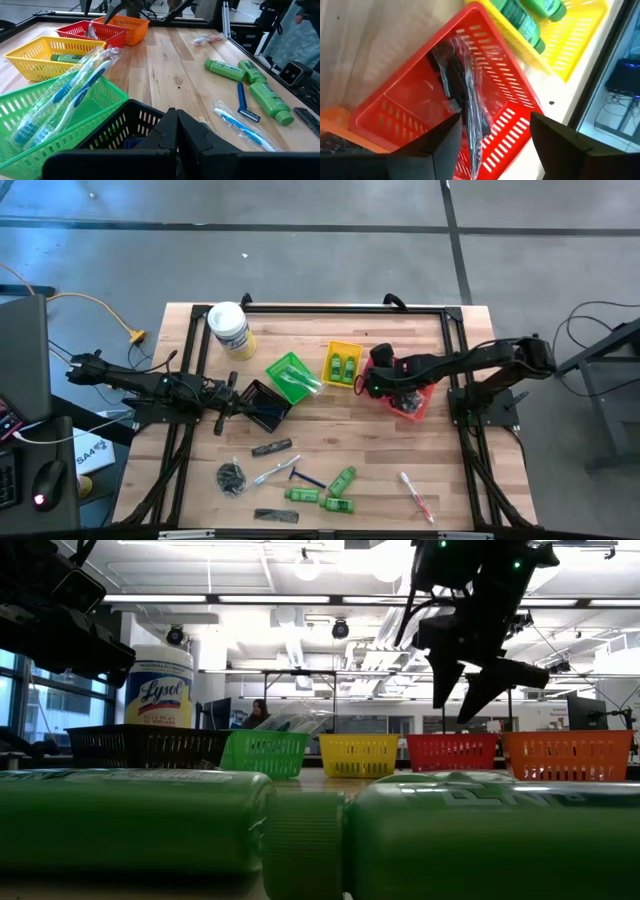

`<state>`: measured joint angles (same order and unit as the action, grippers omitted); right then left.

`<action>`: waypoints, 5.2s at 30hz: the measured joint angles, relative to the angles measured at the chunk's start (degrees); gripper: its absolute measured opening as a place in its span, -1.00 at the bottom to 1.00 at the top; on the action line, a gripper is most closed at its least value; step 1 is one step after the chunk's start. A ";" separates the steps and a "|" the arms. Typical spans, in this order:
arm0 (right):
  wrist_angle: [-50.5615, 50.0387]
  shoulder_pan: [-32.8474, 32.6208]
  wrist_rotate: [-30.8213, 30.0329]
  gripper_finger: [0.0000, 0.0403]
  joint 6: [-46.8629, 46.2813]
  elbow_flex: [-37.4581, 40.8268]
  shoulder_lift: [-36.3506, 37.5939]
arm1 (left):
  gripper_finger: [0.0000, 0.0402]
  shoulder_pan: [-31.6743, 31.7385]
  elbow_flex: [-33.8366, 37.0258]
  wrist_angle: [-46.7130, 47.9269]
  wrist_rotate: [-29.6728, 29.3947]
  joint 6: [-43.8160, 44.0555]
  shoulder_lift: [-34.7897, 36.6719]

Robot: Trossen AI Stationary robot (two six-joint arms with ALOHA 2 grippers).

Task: Pick & Place Travel size toiletries
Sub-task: Put the black hair brush into the orange bin

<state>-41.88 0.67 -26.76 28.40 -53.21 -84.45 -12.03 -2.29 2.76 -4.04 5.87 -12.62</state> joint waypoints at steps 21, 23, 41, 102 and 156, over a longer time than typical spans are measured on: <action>30.97 -3.68 15.75 -0.98 -16.73 10.28 37.67 | -1.00 0.00 -0.01 0.04 0.25 0.00 -0.02; 37.80 -3.68 20.09 -0.98 -20.35 14.86 44.06 | -1.00 0.02 -0.01 0.02 0.25 0.02 0.00; 54.42 -3.68 24.40 -0.98 -39.82 44.72 68.79 | -1.00 0.01 -0.01 0.04 0.25 0.87 -0.02; 57.31 -3.68 28.83 -0.97 -43.23 52.78 68.75 | -0.31 -43.43 -35.82 34.18 -9.10 54.93 -54.88; 54.74 -3.68 39.19 -0.98 -39.06 52.85 68.76 | 0.24 -56.22 -31.41 20.72 -11.75 109.58 -66.34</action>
<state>12.85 -3.01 12.43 -10.66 -0.36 -15.69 -68.25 -33.70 23.48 -15.79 115.45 -78.96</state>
